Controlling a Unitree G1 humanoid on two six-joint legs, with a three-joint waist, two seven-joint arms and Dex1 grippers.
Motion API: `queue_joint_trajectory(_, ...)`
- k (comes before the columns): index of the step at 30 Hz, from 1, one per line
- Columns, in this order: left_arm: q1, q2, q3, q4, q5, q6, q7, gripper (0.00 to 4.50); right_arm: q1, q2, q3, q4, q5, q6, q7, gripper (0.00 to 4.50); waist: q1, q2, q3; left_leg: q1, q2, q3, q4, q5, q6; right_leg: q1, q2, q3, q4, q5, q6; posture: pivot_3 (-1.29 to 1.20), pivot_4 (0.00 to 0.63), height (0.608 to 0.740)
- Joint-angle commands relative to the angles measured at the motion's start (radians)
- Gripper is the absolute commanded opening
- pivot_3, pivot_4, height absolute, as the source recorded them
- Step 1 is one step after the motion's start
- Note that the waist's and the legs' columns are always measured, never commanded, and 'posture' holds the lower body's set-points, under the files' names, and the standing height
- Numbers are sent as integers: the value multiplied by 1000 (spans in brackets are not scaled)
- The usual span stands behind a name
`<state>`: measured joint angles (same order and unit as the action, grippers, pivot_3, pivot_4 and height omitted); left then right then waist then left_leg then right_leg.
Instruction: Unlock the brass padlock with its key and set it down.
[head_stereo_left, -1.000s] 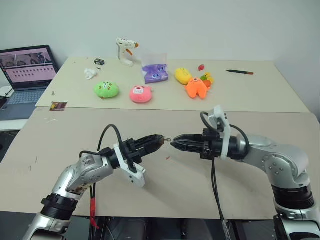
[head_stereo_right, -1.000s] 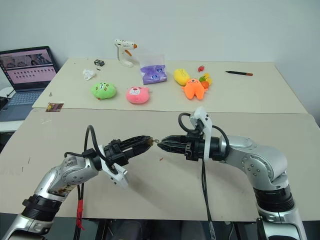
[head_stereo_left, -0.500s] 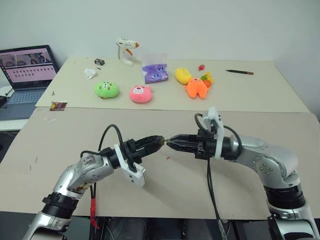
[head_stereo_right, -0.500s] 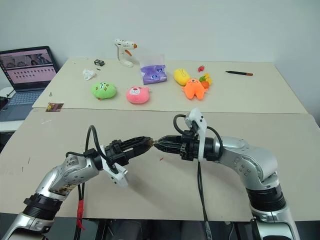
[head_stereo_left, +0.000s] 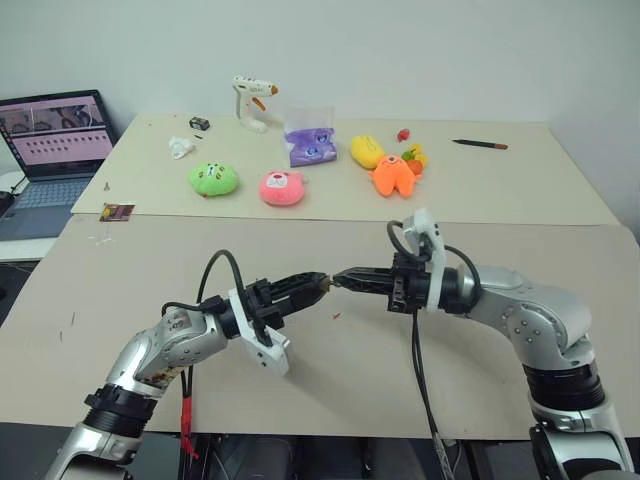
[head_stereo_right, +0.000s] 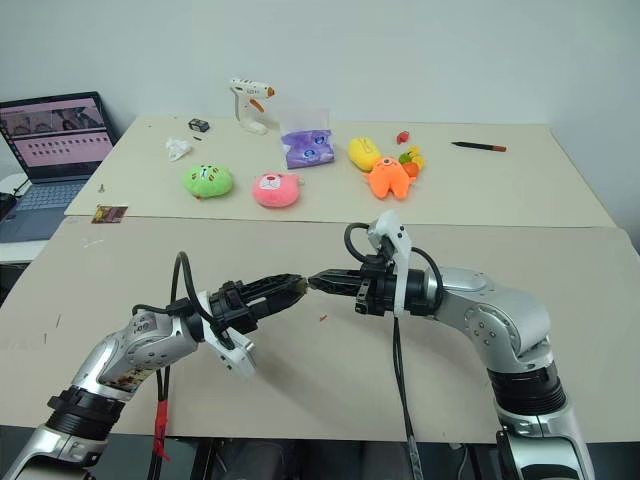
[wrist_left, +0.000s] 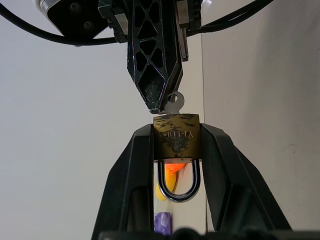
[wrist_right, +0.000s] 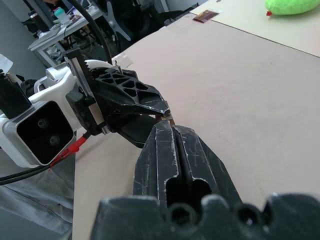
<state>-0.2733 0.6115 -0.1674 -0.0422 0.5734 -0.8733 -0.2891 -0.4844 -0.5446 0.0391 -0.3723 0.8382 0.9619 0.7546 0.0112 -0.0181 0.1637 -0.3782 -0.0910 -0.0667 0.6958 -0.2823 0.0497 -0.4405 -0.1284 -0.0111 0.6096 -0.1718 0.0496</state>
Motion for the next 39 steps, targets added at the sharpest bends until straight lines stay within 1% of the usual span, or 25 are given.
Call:
queue_joint_trajectory(1, -29, -1, 34, -27, 5, -30, 58, 796, -7, 12, -4, -23, 31, 17, -2, 20, 0, 0, 0, 0, 0, 0, 0, 0, 0, 0, 0, 0, 0, 0, 0, 0, 150, 740)
queue_joint_trajectory(6, -32, 4, 42, -29, 33, -51, 86, 796, -6, 11, -7, -28, 37, 28, -5, 20, 0, 0, 0, 0, 0, 0, 0, 0, 0, 0, 0, 0, 0, 0, 0, 0, 150, 740)
queue_joint_trajectory(10, -51, 2, 87, -50, 156, -88, 187, 796, -3, 20, -21, -22, 69, 70, -28, 20, 0, 0, 0, 0, 0, 0, 0, 0, 0, 0, 0, 0, 0, 0, 0, 0, 150, 740)
queue_joint_trajectory(12, -55, 4, 94, -54, 195, -104, 223, 796, -2, 34, -35, -16, 97, 98, -54, 20, 0, 0, 0, 0, 0, 0, 0, 0, 0, 0, 0, 0, 0, 0, 0, 0, 150, 740)
queue_joint_trajectory(15, -61, 10, 120, -78, 274, -114, 290, 796, -11, 73, -81, 20, 172, 177, -127, 20, -1, 0, 0, 0, 0, 0, 0, 0, 0, 0, 0, 0, 0, 0, 0, 0, 150, 740)
queue_joint_trajectory(17, -63, 9, 142, -95, 301, -104, 329, 796, -35, 117, -132, 78, 226, 240, -214, 20, -1, 0, 0, 0, 0, 0, -1, 0, 0, 0, 0, 0, 0, 0, 0, 0, 150, 740)
queue_joint_trajectory(19, -65, 7, 163, -115, 312, -91, 352, 796, -61, 152, -179, 144, 270, 306, -303, 20, -2, 0, 0, 0, 0, 0, -1, 0, 0, 0, 0, 0, 1, 0, 0, 0, 150, 740)
queue_joint_trajectory(22, -57, 11, 176, -142, 323, -89, 371, 796, -86, 181, -225, 190, 332, 371, -388, 20, -2, 0, 0, 0, 0, 0, -1, 0, -1, -1, 0, 0, 1, 0, 0, 0, 150, 740)
queue_joint_trajectory(25, -45, 18, 172, -151, 301, -88, 355, 796, -100, 190, -242, 201, 364, 395, -433, 20, -1, 0, 0, -1, 0, 0, -1, 0, 0, -2, 0, 0, 1, 0, 0, 0, 150, 740)
queue_joint_trajectory(28, -20, 18, 166, -151, 220, -42, 298, 796, -101, 151, -204, 142, 336, 354, -386, 20, -2, 0, 0, -5, 0, 0, -1, 0, -1, -5, 0, 0, 2, 0, 0, 0, 150, 740)
queue_joint_trajectory(30, -9, 25, 152, -151, 170, -26, 259, 796, -83, 84, -127, 37, 236, 240, -280, 20, -3, 0, 0, -9, -1, 0, -1, 1, -2, -11, 0, 1, 3, 0, 0, 0, 150, 740)
queue_joint_trajectory(31, -6, 28, 149, -154, 159, -24, 252, 796, -76, 50, -91, 7, 203, 213, -246, 20, -3, 0, 0, -12, -1, 0, 0, 2, -4, -15, -1, 1, 4, 0, 0, 0, 150, 740)
queue_joint_trajectory(33, 1, 16, 134, -161, 159, -11, 238, 796, -68, 5, -41, -12, 150, 169, -206, 20, -3, 0, 0, -13, -1, 0, 0, 4, -7, -16, -1, 0, 4, 0, 0, 0, 150, 740)
queue_joint_trajectory(36, 16, -17, 95, -157, 141, 21, 205, 796, -57, -31, -14, -35, 120, 111, -141, 803, -3, 0, 0, -11, -1, 1, 0, 4, -6, -14, -1, 0, 4, 0, 0, 0, 150, 740)
queue_joint_trajectory(38, 19, -23, 70, -149, 105, 31, 175, 796, -53, -48, -11, -51, 114, 93, -107, 1472, -3, 0, 0, -11, -1, 1, 0, 3, -5, -14, -1, 0, 3, 0, 0, 0, 150, 740)
queue_joint_trajectory(39, 18, -20, 53, -140, 73, 35, 151, 796, -51, -61, -11, -59, 106, 81, -90, 1899, -3, 0, 0, -11, -1, 1, 0, 3, -5, -14, -1, 0, 3, 0, 0, 0, 150, 740)
